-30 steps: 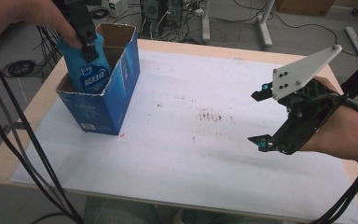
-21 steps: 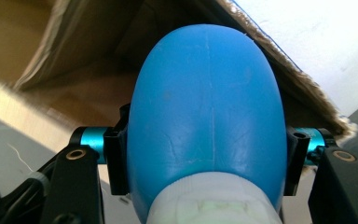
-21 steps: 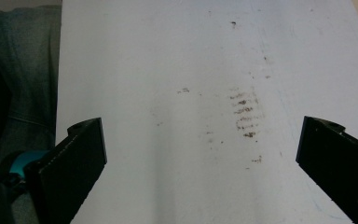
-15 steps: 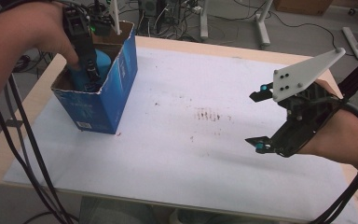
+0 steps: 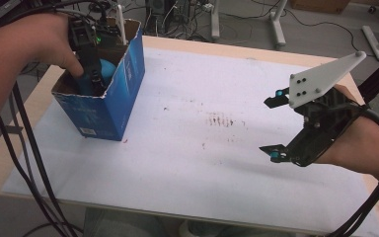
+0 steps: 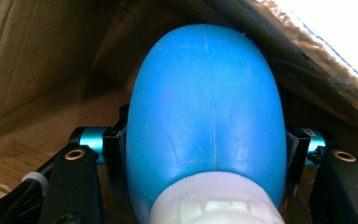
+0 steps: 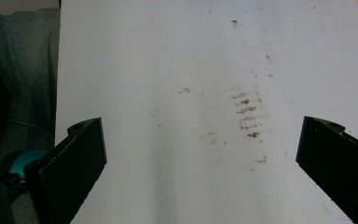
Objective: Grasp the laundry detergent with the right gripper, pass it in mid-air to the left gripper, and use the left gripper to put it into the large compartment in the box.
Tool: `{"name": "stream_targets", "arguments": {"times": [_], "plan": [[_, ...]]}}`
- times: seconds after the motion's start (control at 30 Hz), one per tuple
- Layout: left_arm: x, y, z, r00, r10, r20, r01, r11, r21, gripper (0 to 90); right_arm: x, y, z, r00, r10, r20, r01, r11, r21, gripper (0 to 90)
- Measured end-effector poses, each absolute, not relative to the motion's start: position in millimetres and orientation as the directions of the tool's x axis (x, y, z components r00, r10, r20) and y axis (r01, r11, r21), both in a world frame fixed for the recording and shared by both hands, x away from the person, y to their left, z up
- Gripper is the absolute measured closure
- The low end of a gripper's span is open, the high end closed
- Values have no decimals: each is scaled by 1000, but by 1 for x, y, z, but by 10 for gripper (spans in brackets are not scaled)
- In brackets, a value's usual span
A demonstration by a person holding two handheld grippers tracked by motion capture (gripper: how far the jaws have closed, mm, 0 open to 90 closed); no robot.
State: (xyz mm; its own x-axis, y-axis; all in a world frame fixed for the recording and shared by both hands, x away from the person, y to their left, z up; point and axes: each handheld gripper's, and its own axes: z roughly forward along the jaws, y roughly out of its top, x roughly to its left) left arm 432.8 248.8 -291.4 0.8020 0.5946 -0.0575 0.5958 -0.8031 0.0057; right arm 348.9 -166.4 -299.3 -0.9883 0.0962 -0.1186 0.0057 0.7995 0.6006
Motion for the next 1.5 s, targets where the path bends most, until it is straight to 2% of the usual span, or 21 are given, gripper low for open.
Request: {"name": "stream_targets", "arguments": {"times": [0.13, 0.3, 0.6, 0.67, 0.87, 1.1, 1.33, 1.5], "plan": [[433, 249, -287, 791, 609, -59, 611, -791, 35, 322, 350, -166, -300, -988, 98, -119, 7, 798, 602, 7], [431, 248, -280, 779, 624, -61, 626, -779, 28, 264, 349, -167, -299, -988, 97, -120, 5, 797, 604, 7], [425, 247, -257, 776, 630, -26, 631, -775, 36, 240, 349, -171, -297, -988, 98, -119, 4, 787, 617, 7], [425, 247, -254, 775, 631, -17, 631, -775, 38, 205, 349, -171, -296, -988, 101, -119, 6, 787, 617, 7], [418, 241, -229, 776, 631, -4, 630, -774, 59, 181, 353, -176, -290, -988, 108, -113, 13, 776, 630, 7], [406, 224, -206, 815, 580, 24, 577, -814, 68, 142, 356, -180, -281, -989, 95, -110, 5, 776, 631, 7], [395, 199, -195, 868, 495, 32, 492, -867, 79, 117, 361, -182, -272, -993, 63, -104, -16, 780, 625, 7], [387, 184, -192, 898, 439, 31, 437, -898, 61, 68, 362, -182, -267, -993, 56, -106, -20, 795, 606, 7]]}}
